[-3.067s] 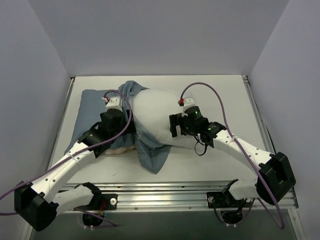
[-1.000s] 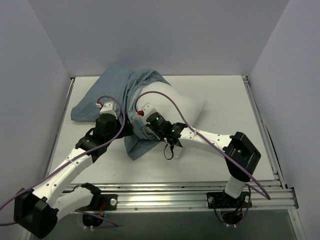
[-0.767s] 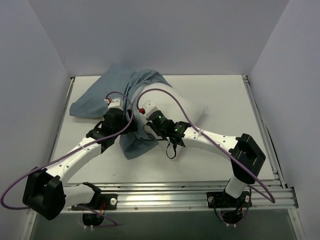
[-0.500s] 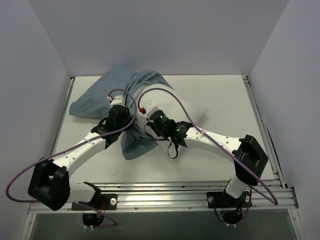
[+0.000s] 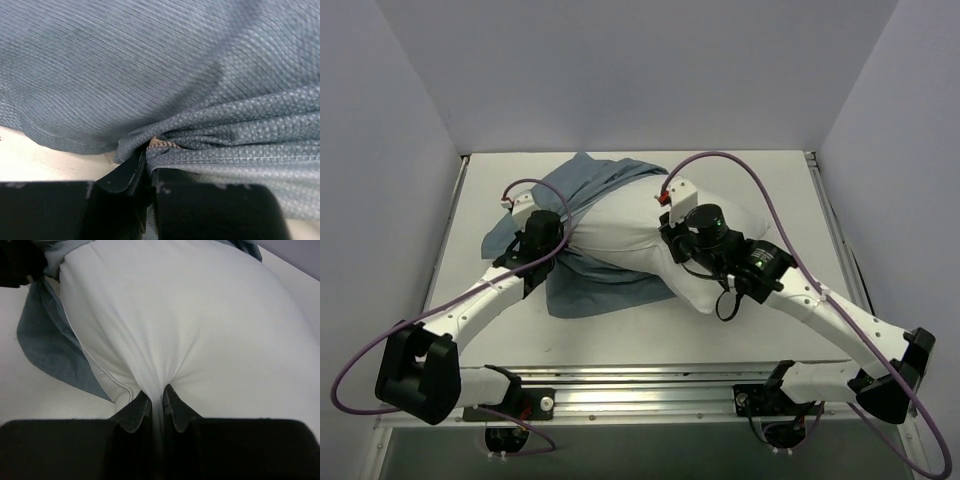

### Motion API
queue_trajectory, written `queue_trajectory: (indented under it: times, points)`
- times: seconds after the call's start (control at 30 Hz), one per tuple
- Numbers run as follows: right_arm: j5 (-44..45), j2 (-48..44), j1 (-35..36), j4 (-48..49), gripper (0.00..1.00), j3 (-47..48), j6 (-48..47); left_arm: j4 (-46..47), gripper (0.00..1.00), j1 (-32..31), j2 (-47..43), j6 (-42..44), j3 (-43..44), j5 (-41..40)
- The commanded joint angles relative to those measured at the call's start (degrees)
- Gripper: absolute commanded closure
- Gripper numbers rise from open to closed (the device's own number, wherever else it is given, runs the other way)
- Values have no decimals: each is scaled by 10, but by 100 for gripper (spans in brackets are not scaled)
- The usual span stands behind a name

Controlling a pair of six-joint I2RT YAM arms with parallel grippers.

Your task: Remove the pillowcase from the pillow

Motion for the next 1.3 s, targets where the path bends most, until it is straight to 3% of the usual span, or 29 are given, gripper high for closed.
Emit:
queue_trajectory:
  times: [0.0, 0.2, 0.4, 0.43, 0.47, 0.5, 0.57, 0.6, 0.7, 0.77, 0.87, 0.93, 1.07, 1.13, 1.27]
  points:
    - [2, -89, -20, -9, 100, 61, 10, -4, 90, 33, 2, -28, -10, -110]
    - [-144, -144, -24, -56, 100, 72, 23, 16, 86, 37, 42, -56, 1, -106]
    - [-345, -141, -23, -65, 100, -21, 39, -9, 67, 36, -18, -51, -17, -10]
    - [-365, -137, -23, -60, 95, -36, 46, -16, 62, 36, -56, -39, -20, 7]
    - [-382, -137, -23, -48, 87, -49, 50, -34, 48, 36, -76, -31, -25, 25]
    - [-405, -137, -23, -41, 67, -69, 62, -50, 41, 36, -97, -24, -23, 56]
    - [-413, -136, -25, -25, 51, -79, 69, -93, 24, 34, -156, 5, -14, 86]
    - [-420, -134, -26, -24, 37, -77, 68, -109, 20, 34, -173, 23, 0, 110]
    - [-415, -117, -29, -29, 23, -48, 56, -158, 6, 32, -210, 66, 31, 177]
    - [-340, -109, -37, -23, 20, -34, 68, -180, 4, 31, -200, 92, 76, 219]
    - [-250, -98, -91, -19, 7, -23, 96, -187, 3, 27, -147, 136, 139, 298]
    - [-271, -84, -168, -17, 4, -30, 117, -196, 3, 16, -92, 180, 176, 340]
    - [-331, -65, -244, 1, 2, -73, 158, -224, 4, -58, 13, 273, 312, 318]
    - [-345, -56, -255, 25, 2, -90, 177, -239, 4, -115, 80, 334, 359, 305]
    - [-376, -36, -272, 77, 2, -138, 213, -250, 3, -160, 183, 383, 454, 291]
